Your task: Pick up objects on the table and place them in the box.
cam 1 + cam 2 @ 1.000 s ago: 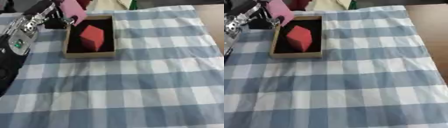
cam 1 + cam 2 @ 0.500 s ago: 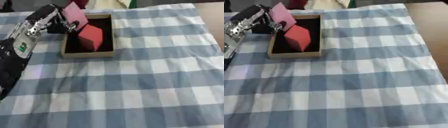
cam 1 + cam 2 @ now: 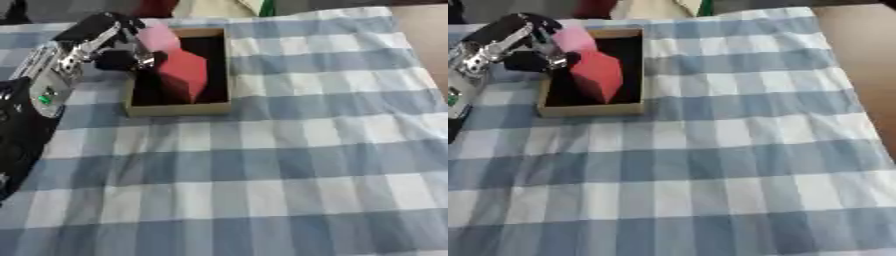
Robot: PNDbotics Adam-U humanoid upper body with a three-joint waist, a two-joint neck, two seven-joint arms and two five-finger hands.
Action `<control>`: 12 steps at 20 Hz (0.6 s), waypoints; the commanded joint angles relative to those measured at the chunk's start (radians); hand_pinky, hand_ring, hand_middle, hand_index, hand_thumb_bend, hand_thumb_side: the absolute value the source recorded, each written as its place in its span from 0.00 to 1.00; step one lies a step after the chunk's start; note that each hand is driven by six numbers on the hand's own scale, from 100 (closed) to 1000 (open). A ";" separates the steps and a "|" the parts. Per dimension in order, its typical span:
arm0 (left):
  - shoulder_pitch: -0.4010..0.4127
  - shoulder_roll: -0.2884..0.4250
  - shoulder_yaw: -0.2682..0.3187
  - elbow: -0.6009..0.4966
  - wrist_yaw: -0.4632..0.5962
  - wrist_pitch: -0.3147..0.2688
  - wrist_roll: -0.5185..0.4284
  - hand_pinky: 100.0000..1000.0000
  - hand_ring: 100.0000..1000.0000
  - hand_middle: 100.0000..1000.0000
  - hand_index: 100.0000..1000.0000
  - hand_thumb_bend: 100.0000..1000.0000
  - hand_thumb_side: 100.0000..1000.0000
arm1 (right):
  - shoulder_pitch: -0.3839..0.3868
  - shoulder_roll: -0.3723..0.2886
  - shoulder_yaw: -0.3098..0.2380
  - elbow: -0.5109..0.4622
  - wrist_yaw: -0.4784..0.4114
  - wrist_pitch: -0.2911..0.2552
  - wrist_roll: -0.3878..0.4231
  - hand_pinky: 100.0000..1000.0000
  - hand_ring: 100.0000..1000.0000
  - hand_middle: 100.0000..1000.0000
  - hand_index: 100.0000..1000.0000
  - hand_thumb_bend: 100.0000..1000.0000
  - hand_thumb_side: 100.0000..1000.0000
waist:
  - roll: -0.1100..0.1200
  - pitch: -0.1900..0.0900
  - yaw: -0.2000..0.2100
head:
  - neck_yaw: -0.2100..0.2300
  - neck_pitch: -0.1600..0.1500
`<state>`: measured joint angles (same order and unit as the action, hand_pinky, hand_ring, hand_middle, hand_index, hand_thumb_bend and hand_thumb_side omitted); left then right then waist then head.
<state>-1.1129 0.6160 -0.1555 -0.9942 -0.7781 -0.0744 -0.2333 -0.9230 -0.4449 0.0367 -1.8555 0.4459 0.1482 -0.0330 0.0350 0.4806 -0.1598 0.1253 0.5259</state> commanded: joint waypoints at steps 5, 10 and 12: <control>-0.015 0.017 0.013 -0.030 0.007 -0.003 0.012 0.59 0.68 0.71 0.88 0.55 0.80 | -0.007 -0.015 -0.014 -0.011 -0.007 0.001 0.000 0.78 0.72 0.41 0.65 0.19 0.58 | -0.003 -0.037 0.003 | 0.001 0.003; -0.011 0.015 0.027 -0.075 0.060 -0.001 0.024 0.57 0.63 0.68 0.85 0.36 0.81 | 0.002 -0.017 -0.017 -0.010 -0.005 0.002 -0.004 0.78 0.72 0.41 0.65 0.19 0.58 | -0.010 -0.048 0.019 | -0.005 0.018; -0.004 0.022 0.032 -0.123 0.095 -0.004 0.038 0.57 0.61 0.65 0.83 0.13 0.77 | 0.008 -0.021 -0.019 -0.010 -0.003 0.002 -0.008 0.78 0.72 0.42 0.65 0.20 0.58 | -0.015 -0.056 0.032 | -0.012 0.030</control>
<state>-1.1032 0.6160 -0.1393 -1.0791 -0.7041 -0.0782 -0.2048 -0.9044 -0.4449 0.0302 -1.8555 0.4459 0.1506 -0.0371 0.0213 0.4568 -0.1253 0.1182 0.5485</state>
